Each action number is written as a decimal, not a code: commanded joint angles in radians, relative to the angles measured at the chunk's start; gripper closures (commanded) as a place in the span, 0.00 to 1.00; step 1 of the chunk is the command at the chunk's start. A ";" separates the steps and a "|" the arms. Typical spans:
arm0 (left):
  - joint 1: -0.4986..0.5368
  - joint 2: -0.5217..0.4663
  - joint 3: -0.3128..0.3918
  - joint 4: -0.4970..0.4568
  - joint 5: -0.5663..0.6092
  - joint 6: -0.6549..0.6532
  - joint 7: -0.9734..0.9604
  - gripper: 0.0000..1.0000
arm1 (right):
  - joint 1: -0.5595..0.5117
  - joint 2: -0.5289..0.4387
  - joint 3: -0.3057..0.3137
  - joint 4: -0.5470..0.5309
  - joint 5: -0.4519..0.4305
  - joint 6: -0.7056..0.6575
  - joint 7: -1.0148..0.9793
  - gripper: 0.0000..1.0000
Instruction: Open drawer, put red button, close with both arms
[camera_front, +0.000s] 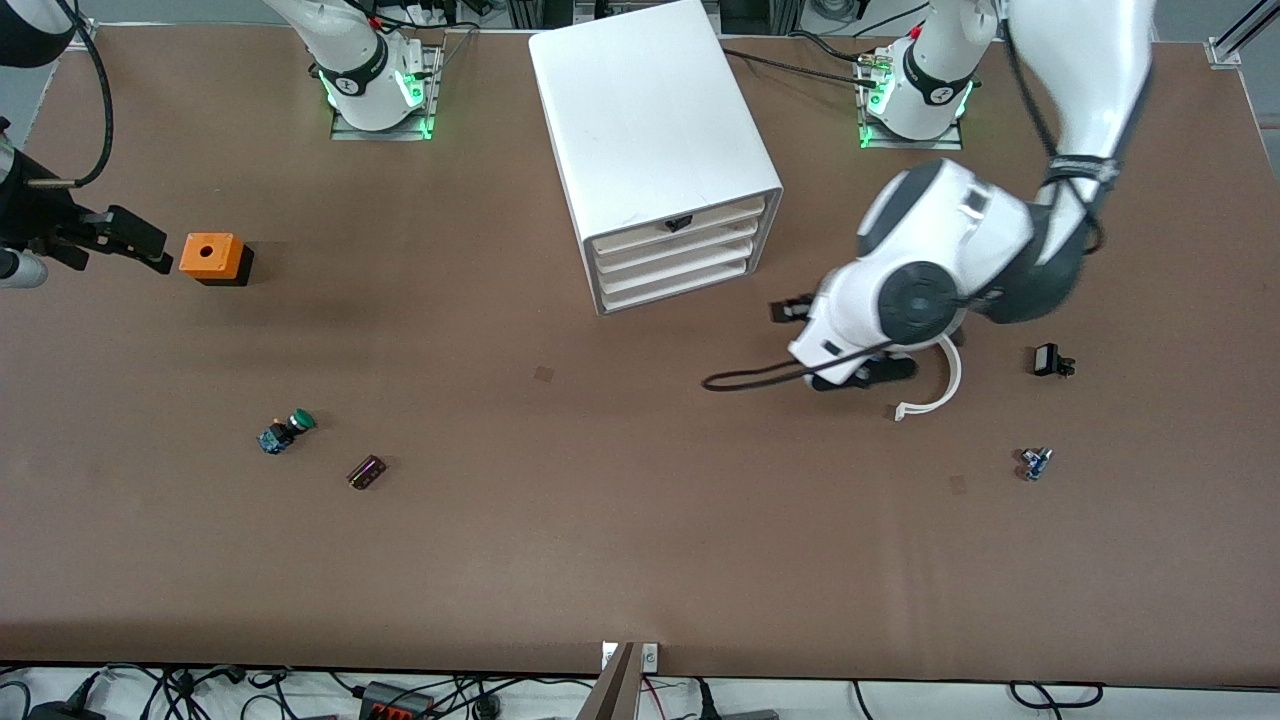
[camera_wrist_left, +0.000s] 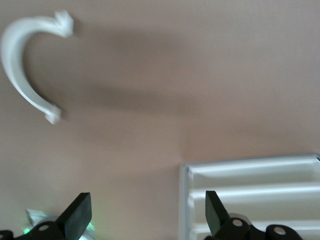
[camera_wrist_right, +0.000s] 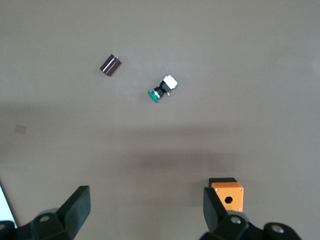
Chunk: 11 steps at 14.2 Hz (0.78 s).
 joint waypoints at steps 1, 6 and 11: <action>0.051 -0.065 -0.006 0.038 0.087 -0.023 0.166 0.00 | -0.013 0.025 0.013 0.048 -0.014 -0.010 -0.017 0.00; 0.160 -0.123 -0.008 0.122 0.095 -0.108 0.428 0.00 | -0.011 0.025 0.015 0.048 -0.013 -0.010 -0.016 0.00; 0.095 -0.321 0.260 0.001 -0.056 -0.122 0.643 0.00 | 0.021 0.025 0.007 0.048 -0.009 -0.010 0.004 0.00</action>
